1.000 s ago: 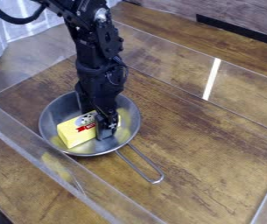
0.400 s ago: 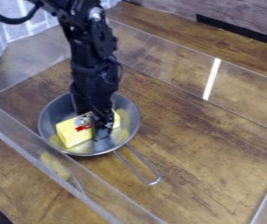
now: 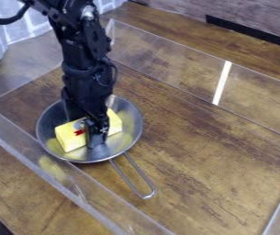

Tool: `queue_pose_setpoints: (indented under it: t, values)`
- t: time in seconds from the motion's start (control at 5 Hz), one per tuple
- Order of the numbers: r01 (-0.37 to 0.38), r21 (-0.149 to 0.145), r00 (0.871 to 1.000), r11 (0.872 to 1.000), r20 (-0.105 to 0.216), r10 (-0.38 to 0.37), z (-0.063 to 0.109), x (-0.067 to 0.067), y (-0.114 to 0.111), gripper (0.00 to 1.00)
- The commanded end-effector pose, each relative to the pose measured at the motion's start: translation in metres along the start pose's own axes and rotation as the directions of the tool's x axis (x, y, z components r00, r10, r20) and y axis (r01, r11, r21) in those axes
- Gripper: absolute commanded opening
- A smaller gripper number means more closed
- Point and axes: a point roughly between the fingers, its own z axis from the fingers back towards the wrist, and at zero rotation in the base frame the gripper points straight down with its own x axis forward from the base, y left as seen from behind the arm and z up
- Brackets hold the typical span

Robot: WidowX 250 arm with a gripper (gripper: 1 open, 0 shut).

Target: Remove the yellow object from inside the silver pan and put it on the table

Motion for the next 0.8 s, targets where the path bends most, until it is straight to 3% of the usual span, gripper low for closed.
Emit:
queue_pose_setpoints:
  t: [0.0,0.6]
  values:
    - [-0.060,0.001,0.998,0.998,-0.030,0.060,-0.0050,-0.0145,0.0120,1.00]
    - [-0.092,0.002,0.996,0.996,-0.018,0.092,-0.0028,-0.0140,0.0185,1.00]
